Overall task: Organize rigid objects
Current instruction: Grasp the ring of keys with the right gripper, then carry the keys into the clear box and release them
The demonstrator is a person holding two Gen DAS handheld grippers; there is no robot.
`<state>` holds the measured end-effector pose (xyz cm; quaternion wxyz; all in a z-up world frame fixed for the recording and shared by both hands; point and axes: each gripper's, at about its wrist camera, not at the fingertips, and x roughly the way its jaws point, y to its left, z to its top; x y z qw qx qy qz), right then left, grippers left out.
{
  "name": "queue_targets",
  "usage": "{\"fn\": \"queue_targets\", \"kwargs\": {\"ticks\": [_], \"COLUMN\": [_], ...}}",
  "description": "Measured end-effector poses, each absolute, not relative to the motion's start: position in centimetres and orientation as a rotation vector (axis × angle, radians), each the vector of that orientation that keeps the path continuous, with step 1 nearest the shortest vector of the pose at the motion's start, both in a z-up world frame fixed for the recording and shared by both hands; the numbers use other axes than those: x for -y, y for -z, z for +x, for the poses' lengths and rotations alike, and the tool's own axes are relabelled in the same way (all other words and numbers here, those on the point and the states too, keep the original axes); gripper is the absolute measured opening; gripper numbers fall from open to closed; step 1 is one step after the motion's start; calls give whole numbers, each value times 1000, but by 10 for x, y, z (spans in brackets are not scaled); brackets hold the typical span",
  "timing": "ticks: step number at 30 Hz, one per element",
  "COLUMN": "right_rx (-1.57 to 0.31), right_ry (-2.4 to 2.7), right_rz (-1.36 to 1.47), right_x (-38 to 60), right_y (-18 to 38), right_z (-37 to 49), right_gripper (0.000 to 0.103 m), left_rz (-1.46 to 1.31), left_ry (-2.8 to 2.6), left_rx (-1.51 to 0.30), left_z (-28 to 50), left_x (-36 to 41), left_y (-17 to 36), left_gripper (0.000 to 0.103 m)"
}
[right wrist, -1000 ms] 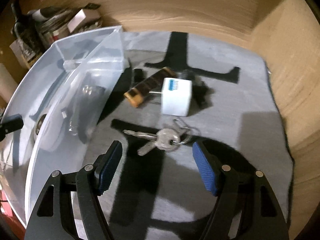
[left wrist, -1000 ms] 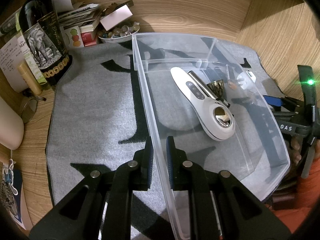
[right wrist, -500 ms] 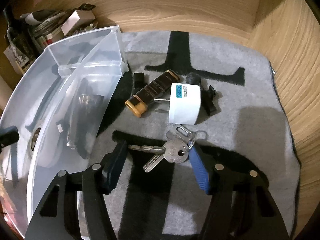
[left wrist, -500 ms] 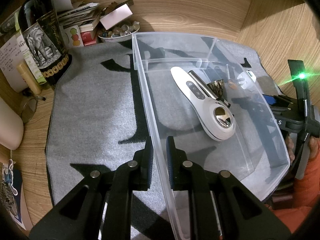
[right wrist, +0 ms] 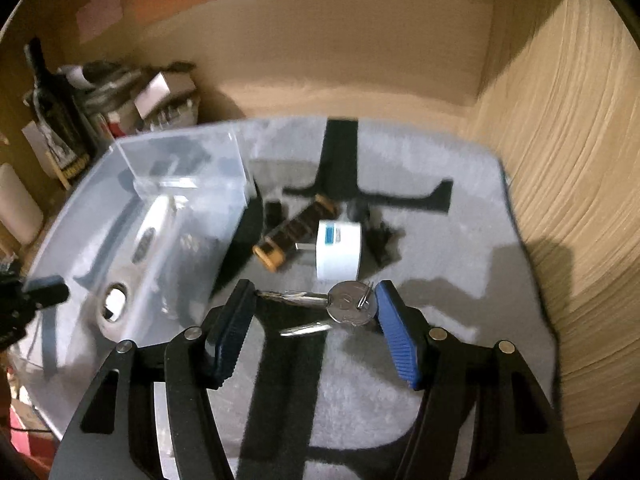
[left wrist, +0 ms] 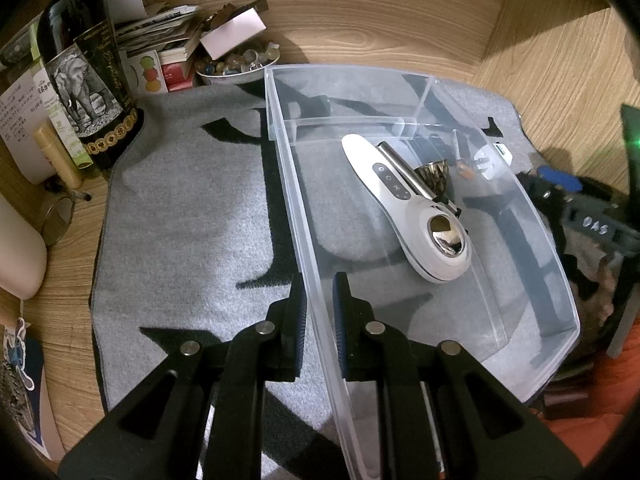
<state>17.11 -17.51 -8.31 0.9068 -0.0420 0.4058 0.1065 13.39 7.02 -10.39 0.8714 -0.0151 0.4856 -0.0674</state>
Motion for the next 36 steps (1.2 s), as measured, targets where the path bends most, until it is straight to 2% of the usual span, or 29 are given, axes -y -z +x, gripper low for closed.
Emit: {"fn": "queue_targets", "kwargs": {"ticks": [11, 18, 36], "right_rx": [-668, -619, -761], "right_ry": [-308, -404, -575], "right_rz": [-136, -159, -220], "right_x": [141, 112, 56], "right_y": [34, 20, 60], "right_z": [161, 161, 184], "right_gripper": [59, 59, 59], "left_rz": [-34, -37, -43], "left_ry": [141, 140, 147], "left_rx": [-1017, -1017, -1015], "left_z": [134, 136, 135], "left_x": [-70, -70, -71], "left_y": [104, 105, 106], "left_gripper": [13, 13, 14]}}
